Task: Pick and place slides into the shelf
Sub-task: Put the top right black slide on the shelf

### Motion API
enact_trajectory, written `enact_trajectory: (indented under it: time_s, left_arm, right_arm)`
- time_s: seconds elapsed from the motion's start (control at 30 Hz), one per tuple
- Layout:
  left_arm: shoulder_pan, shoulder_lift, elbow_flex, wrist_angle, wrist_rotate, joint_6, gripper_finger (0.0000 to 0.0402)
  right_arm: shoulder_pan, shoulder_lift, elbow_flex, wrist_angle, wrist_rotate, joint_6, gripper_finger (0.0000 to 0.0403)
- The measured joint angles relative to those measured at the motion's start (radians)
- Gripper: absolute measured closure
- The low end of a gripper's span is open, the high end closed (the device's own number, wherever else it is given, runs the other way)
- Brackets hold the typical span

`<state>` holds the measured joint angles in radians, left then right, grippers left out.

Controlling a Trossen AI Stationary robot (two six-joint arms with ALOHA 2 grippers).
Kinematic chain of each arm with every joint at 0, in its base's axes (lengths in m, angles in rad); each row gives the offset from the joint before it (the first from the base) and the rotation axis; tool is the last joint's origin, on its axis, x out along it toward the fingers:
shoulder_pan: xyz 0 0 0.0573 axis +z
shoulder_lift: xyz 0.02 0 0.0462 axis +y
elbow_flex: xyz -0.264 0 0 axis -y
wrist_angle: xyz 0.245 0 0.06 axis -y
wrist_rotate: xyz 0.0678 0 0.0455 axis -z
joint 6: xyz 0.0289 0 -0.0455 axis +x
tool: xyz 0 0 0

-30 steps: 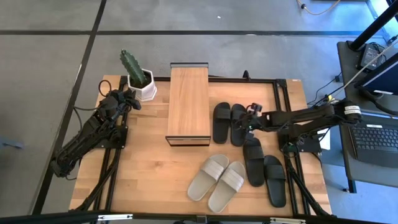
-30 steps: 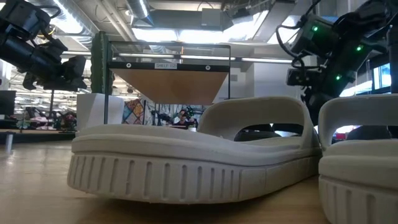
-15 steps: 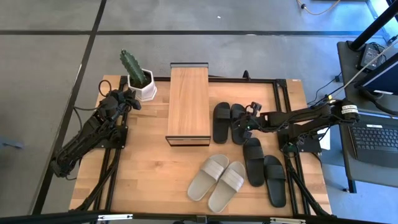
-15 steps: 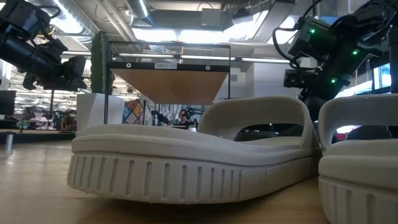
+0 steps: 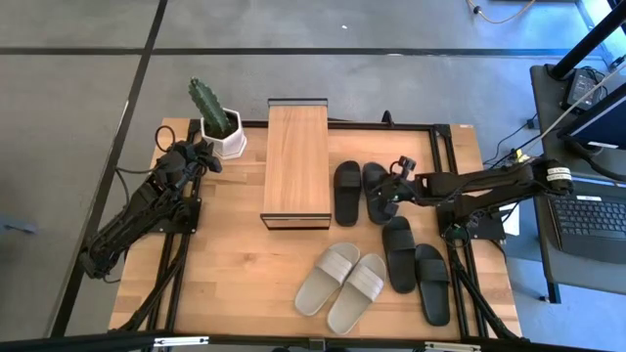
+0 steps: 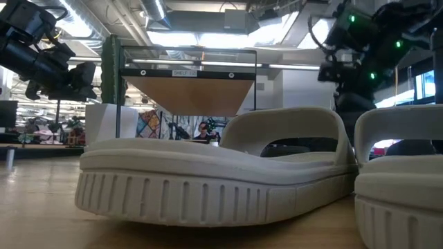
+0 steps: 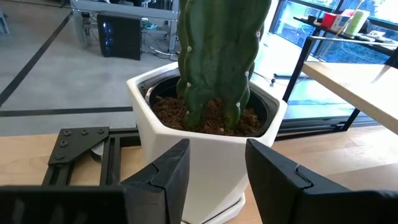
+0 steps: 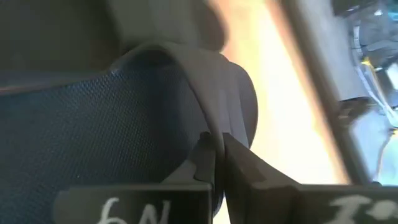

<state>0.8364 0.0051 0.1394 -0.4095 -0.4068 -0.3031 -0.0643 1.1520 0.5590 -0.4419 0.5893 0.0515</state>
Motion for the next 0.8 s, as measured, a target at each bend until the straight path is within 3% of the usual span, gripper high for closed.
enact_trajectory:
  time_s: [0.17, 0.5, 0.6, 0.8]
  left_arm:
    - [0.0, 0.0, 0.0, 0.0, 0.0, 0.0, 0.0254]
    - [0.0, 0.0, 0.0, 0.0, -0.001, 0.0, 0.0254]
    - [0.0, 0.0, 0.0, 0.0, -0.001, 0.0, 0.0254]
    - [0.0, 0.0, 0.0, 0.0, -0.002, -0.001, 0.0254]
  right_arm:
    - [0.0, -0.053, 0.107, -0.115, 0.084, -0.066, 0.0391]
    - [-0.037, -0.073, 0.291, -0.065, 0.098, -0.454, 0.0391]
    - [-0.043, -0.073, 0.311, -0.004, 0.024, -0.603, 0.0391]
    - [-0.09, -0.072, 0.303, 0.207, -0.242, -0.879, 0.039]
